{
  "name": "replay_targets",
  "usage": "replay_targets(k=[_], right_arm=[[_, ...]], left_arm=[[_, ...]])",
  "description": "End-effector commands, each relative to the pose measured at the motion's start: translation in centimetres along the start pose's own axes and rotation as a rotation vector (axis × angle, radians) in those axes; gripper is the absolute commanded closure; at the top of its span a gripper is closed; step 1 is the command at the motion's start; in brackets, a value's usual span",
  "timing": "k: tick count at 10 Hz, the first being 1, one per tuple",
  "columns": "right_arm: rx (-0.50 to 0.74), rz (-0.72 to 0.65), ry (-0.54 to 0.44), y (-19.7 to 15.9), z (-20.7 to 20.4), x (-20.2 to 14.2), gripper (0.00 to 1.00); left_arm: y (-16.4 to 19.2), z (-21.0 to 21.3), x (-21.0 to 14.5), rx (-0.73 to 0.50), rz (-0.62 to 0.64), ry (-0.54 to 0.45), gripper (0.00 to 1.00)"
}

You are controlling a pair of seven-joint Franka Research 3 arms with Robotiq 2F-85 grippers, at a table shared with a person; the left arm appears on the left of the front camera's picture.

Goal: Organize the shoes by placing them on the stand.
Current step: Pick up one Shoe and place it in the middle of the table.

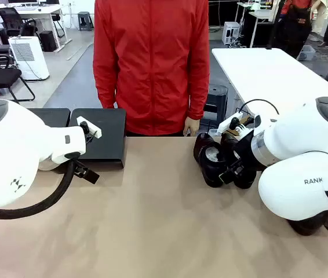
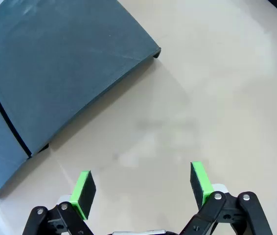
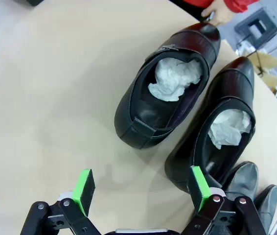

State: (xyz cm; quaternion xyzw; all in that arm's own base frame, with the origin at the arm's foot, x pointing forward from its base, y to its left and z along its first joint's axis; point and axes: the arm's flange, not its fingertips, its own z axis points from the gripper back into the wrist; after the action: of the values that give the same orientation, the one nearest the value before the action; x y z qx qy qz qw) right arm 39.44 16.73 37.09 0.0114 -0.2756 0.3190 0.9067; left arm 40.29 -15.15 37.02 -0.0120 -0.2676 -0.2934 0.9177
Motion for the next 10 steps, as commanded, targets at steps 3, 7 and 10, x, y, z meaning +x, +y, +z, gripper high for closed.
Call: replay_targets(k=[3, 7, 10], right_arm=[[0.000, 0.000, 0.000, 0.00, 0.00, 0.00, 0.00], [0.000, 0.000, 0.000, 0.00, 0.00, 0.00, 0.00], [0.000, 0.000, 0.000, 0.00, 0.00, 0.00, 0.00]], left_arm=[[0.00, 0.03, 0.01, 0.000, 0.000, -0.001, 0.00], [0.00, 0.03, 0.01, 0.000, 0.000, -0.001, 0.00], [0.00, 0.03, 0.01, 0.000, 0.000, -0.001, 0.00]])
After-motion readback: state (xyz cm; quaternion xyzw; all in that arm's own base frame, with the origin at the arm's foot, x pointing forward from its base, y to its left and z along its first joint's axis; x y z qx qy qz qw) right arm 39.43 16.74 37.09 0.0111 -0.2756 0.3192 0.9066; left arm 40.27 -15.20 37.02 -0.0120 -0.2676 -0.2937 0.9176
